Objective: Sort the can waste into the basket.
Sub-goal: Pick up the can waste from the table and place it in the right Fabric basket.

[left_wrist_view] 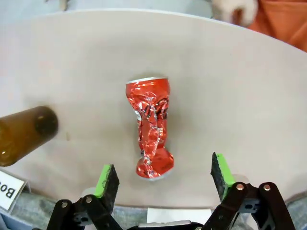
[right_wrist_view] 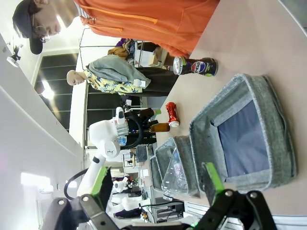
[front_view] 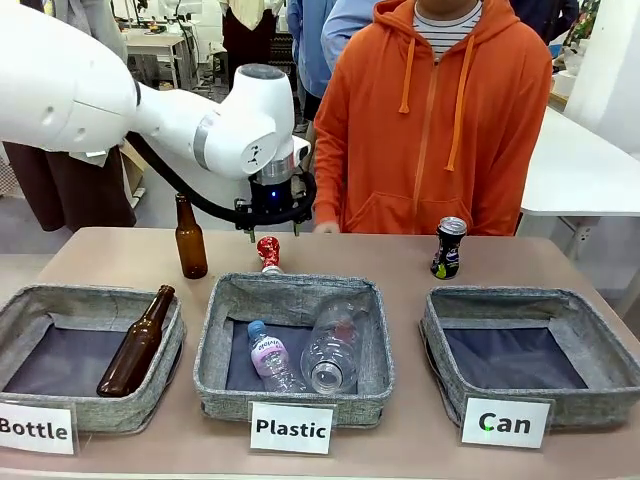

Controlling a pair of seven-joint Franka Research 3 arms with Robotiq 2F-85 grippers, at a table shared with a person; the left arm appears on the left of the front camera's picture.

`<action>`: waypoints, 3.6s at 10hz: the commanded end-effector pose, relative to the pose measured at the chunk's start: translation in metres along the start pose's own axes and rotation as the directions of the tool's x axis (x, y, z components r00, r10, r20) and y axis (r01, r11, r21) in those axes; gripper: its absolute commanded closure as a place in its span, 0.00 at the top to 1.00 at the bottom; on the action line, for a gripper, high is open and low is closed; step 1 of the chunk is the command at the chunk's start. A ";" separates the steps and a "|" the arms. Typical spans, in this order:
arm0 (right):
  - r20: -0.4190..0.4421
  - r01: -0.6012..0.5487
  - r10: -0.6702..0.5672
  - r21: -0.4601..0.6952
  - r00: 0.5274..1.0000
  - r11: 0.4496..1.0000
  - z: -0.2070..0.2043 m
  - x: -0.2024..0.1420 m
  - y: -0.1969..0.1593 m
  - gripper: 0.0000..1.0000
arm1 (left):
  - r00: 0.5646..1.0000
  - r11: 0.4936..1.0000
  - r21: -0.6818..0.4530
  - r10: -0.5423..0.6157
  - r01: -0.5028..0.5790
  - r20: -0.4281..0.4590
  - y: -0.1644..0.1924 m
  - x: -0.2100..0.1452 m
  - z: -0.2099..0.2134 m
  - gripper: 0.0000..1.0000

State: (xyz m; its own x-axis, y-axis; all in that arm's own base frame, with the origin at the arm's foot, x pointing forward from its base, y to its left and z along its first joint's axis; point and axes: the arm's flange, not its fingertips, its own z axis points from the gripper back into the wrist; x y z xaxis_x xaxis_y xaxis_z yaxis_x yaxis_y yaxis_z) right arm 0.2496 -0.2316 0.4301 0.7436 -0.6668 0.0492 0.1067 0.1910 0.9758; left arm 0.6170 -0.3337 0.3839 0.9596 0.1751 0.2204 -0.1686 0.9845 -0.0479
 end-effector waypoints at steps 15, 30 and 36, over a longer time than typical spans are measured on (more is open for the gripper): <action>0.013 -0.009 0.008 0.028 1.000 1.000 -0.001 0.002 0.003 1.00 | 0.649 0.457 -0.640 -0.756 0.618 0.087 0.341 -0.198 0.265 1.00; 0.013 -0.009 0.008 0.028 1.000 1.000 -0.001 0.002 0.003 1.00 | 0.988 0.184 -0.975 -0.114 0.127 0.107 0.503 -0.132 0.219 1.00; 0.013 -0.009 0.008 0.028 1.000 1.000 -0.001 0.002 0.003 1.00 | 0.810 -0.221 -0.969 0.545 -0.110 -0.216 0.639 -0.225 0.144 1.00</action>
State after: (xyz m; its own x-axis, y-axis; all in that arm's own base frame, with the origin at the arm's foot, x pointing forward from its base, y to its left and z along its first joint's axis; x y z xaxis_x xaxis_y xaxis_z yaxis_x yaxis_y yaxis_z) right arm 0.2494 -0.2317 0.4301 0.7433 -0.6672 0.0488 0.1073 0.1909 0.9757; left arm 0.2601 0.2745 0.4447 0.8045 0.5915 -0.0548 0.0471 -0.1556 -0.9867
